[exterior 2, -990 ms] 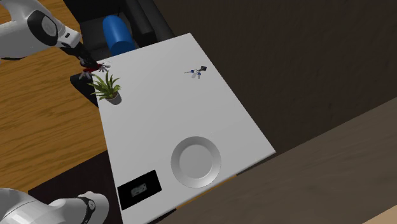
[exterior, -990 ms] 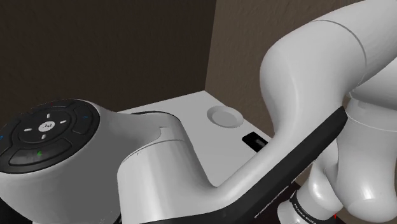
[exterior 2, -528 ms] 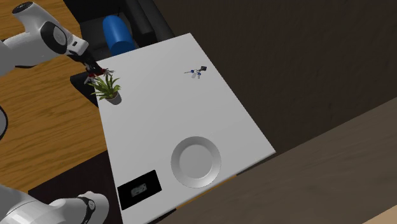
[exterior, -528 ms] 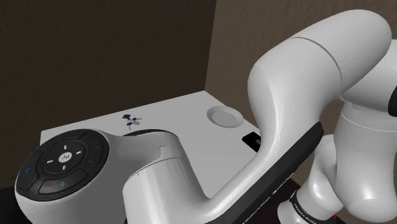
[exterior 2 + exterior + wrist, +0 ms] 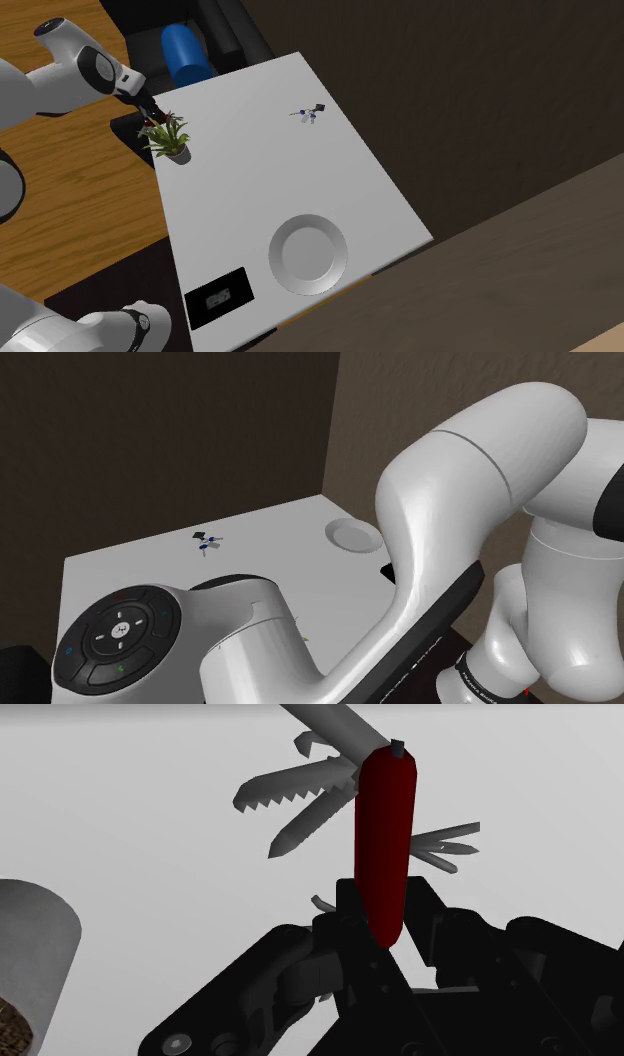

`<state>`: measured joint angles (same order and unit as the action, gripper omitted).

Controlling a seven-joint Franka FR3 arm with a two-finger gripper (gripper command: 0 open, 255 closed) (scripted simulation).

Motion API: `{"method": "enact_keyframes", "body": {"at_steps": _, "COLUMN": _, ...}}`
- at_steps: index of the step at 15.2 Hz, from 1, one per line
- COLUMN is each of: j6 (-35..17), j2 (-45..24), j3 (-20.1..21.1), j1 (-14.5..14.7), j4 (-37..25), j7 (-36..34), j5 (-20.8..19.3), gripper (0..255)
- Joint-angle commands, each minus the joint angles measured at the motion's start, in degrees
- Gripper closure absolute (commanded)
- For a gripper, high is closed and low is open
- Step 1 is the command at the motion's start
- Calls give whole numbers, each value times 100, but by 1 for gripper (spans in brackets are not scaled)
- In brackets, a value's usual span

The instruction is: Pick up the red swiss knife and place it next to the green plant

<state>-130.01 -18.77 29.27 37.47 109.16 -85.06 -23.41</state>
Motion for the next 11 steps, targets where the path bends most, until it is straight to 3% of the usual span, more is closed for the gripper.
{"method": "enact_keyframes", "body": {"at_steps": 1, "j6": -9, "j2": 1, "j3": 0, "j1": 1, "j4": 8, "j7": -5, "j5": -3, "gripper": 255}}
{"method": "enact_keyframes", "body": {"at_steps": 4, "j6": -9, "j2": 1, "j3": 0, "j1": 1, "j4": 8, "j7": -5, "j5": -3, "gripper": 255}}
{"method": "enact_keyframes", "body": {"at_steps": 5, "j6": -9, "j2": 1, "j3": 0, "j1": 1, "j4": 9, "j7": -5, "j5": -3, "gripper": 0}}
{"method": "enact_keyframes", "body": {"at_steps": 11, "j6": 125, "j2": 125, "j3": 48, "j1": -20, "j4": -22, "j7": 57, "j5": 98, "gripper": 0}}
